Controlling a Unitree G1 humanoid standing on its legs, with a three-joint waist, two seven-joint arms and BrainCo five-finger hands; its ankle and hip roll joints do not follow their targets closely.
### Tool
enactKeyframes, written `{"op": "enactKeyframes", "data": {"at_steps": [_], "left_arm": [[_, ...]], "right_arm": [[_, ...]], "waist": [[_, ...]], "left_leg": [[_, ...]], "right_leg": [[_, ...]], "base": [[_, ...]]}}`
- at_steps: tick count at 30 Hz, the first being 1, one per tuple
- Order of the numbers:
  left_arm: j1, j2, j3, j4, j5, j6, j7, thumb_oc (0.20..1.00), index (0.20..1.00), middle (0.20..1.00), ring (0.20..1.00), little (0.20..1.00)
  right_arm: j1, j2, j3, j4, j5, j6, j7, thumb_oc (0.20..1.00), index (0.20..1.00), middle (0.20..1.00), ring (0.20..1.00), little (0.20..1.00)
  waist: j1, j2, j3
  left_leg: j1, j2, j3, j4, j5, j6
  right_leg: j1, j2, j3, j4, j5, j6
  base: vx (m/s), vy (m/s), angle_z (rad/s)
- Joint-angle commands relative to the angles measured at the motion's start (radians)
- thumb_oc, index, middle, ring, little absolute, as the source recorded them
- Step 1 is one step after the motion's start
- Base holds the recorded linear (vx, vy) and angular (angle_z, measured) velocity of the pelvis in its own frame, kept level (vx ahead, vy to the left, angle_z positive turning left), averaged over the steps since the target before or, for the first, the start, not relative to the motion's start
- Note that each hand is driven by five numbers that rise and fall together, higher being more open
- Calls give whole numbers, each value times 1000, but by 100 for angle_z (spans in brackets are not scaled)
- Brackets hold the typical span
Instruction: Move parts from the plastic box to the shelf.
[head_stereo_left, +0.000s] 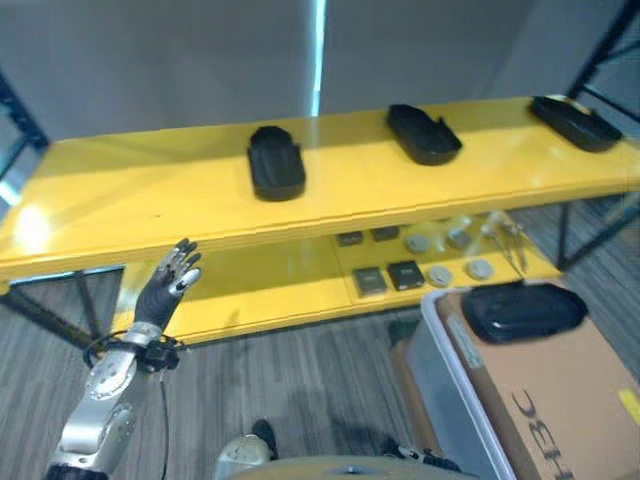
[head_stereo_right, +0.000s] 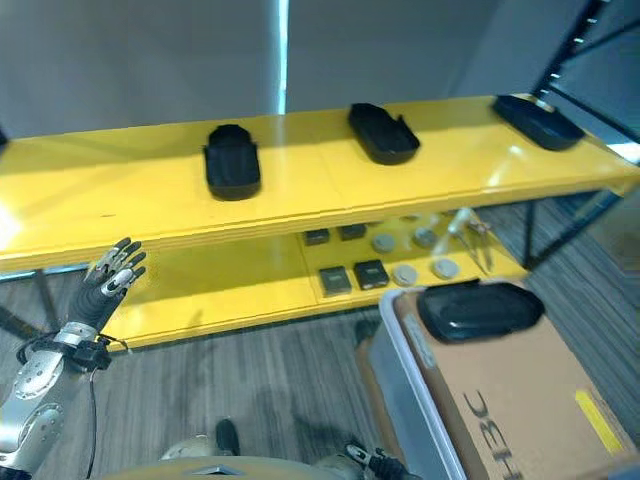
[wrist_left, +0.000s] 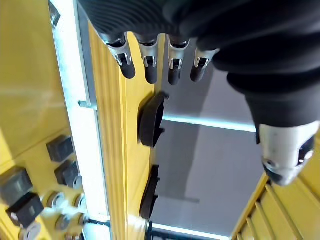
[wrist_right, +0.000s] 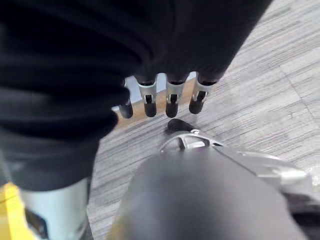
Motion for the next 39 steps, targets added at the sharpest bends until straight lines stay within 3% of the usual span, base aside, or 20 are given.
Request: {"op": "enactKeyframes", "data": {"at_steps": [1, 3, 6, 8, 11, 13, 14, 16, 18, 19, 21, 22, 24, 27, 29, 33, 36, 39], "left_arm": [[-92, -43, 8, -47, -50, -44, 19, 1000, 1000, 1000, 1000, 1000], [-113, -41, -10, -21, 2, -39, 37, 1000, 1000, 1000, 1000, 1000], [-142, -42, -42, 13, 25, 9, 64, 1000, 1000, 1000, 1000, 1000], [-164, -59, -86, 70, 47, 57, 92, 1000, 1000, 1000, 1000, 1000], [-178, -82, -123, 138, 73, 46, 134, 1000, 1000, 1000, 1000, 1000], [-173, -111, -132, 181, 53, 55, 192, 1000, 1000, 1000, 1000, 1000], [-162, -129, -128, 225, 55, 64, 228, 1000, 1000, 1000, 1000, 1000], [-133, -147, -102, 303, 91, 56, 233, 1000, 1000, 1000, 1000, 1000], [-117, -143, -85, 343, 187, 51, 225, 1000, 1000, 1000, 1000, 1000], [-112, -127, -81, 474, 313, 22, 203, 1000, 1000, 1000, 1000, 1000], [-116, -116, -100, 606, 343, 37, 212, 1000, 1000, 1000, 1000, 1000], [-123, -132, -109, 710, 327, 23, 209, 1000, 1000, 1000, 1000, 1000], [-132, -148, -109, 779, 389, 29, 236, 1000, 1000, 1000, 1000, 1000], [-144, -149, -123, 858, 512, 35, 248, 1000, 1000, 1000, 1000, 1000], [-151, -152, -173, 916, 578, 95, 298, 1000, 1000, 1000, 1000, 1000], [-154, -158, -243, 1046, 719, 89, 340, 1000, 1000, 1000, 1000, 1000], [-99, -182, -285, 1169, 733, 57, 395, 1000, 1000, 1000, 1000, 1000], [-77, -195, -271, 1215, 686, 42, 410, 1000, 1000, 1000, 1000, 1000]], "right_arm": [[-1, -47, -3, 66, -45, 29, 59, 1000, 1000, 1000, 1000, 1000], [5, -46, -10, 120, -79, 16, 70, 1000, 1000, 1000, 1000, 1000], [4, -46, -30, 202, -88, -9, 75, 1000, 1000, 1000, 1000, 1000], [9, -41, -56, 252, -102, 9, 71, 1000, 1000, 1000, 1000, 1000], [15, -38, -77, 291, -140, 11, 61, 1000, 1000, 1000, 1000, 1000], [18, -48, -91, 310, -185, 10, 63, 1000, 1000, 1000, 1000, 1000], [7, -59, -94, 316, -199, 15, 62, 1000, 1000, 1000, 1000, 1000], [-18, -84, -94, 309, -163, 23, 61, 1000, 1000, 1000, 1000, 1000], [-31, -101, -101, 303, -155, 29, 69, 1000, 1000, 1000, 1000, 1000], [-56, -117, -108, 303, -145, 29, 69, 1000, 1000, 1000, 1000, 1000], [-69, -126, -110, 299, -128, 14, 55, 1000, 1000, 1000, 1000, 1000], [-78, -134, -107, 290, -113, 16, 46, 1000, 1000, 1000, 1000, 1000], [-84, -149, -107, 278, -106, 11, 40, 1000, 1000, 1000, 1000, 1000], [-101, -159, -97, 265, -38, -16, -4, 1000, 1000, 1000, 1000, 1000], [-126, -157, -119, 247, 73, -67, -60, 1000, 1000, 1000, 1000, 1000], [-147, -143, -160, 132, 215, -180, -166, 1000, 1000, 1000, 1000, 1000], [-198, -138, -192, -170, 157, -249, -318, 1000, 1000, 1000, 1000, 1000], [-227, -170, -259, -354, 84, -277, -368, 1000, 1000, 1000, 1000, 1000]], "waist": [[-2, 38, 9], [-18, 33, 5], [-39, 24, -1], [-62, 16, -15], [-76, 6, -27], [-70, -5, -32], [-52, -7, -31], [-17, -6, -17], [-3, 2, -15], [-3, 6, -15], [-15, 34, -18], [-16, 53, -12], [-15, 67, 1], [-13, 71, 12], [-22, 76, 8], [-35, 76, 2], [-36, 67, 6], [-28, 57, 1]], "left_leg": [[34, -47, -4, 60, -162, 35], [36, -39, 4, 68, -162, 37], [35, -13, 18, 91, -169, 29], [40, 16, 38, 117, -180, 15], [33, 44, 37, 162, -198, -1], [6, 71, -12, 249, -215, -20], [-47, 102, -104, 369, -178, -60], [-144, 109, -278, 528, -128, -88], [-174, 104, -343, 533, -124, -88], [-147, 94, -370, 384, -101, -74], [-99, 106, -397, 167, -54, -98], [-104, 126, -430, 78, 27, -130], [-125, 152, -455, 50, 82, -143], [-121, 153, -467, 49, 50, -133], [-108, 126, -447, 75, 5, -116], [-112, 71, -420, 107, -41, -71], [-83, 21, -378, 75, -78, -24], [-82, 9, -365, 59, -87, -13]], "right_leg": [[-41, 12, -35, 126, 116, 54], [-37, 33, -23, 96, 110, 47], [-41, 76, -1, 39, 95, 34], [-39, 104, 9, -11, 91, 19], [-35, 130, 34, -56, 97, 4], [-26, 159, 69, -88, 90, -16], [-13, 198, 120, -111, 72, -38], [5, 236, 213, -139, 54, -70], [4, 246, 254, -146, 49, -74], [-22, 234, 286, -135, 54, -70], [-16, 233, 316, -127, 38, -51], [1, 235, 338, -130, 30, -45], [26, 230, 350, -118, 8, -46], [31, 200, 345, -73, -15, -44], [11, 164, 346, -1, -41, -33], [-18, 122, 357, 66, -59, -23], [-64, 84, 353, 113, -35, 11], [-61, 73, 334, 91, -15, 27]], "base": [[43, -127, -115], [90, -202, -136], [99, -222, -97], [115, -245, -72], [73, -138, -74], [95, -186, -89], [112, -215, -126], [70, -134, -162], [9, 77, -219], [60, 270, -197], [124, 400, -103], [135, 417, -92], [82, 341, -49], [25, 285, -46], [9, 415, -61], [-17, 313, -36], [-62, 275, -64], [-56, 88, -42]]}}
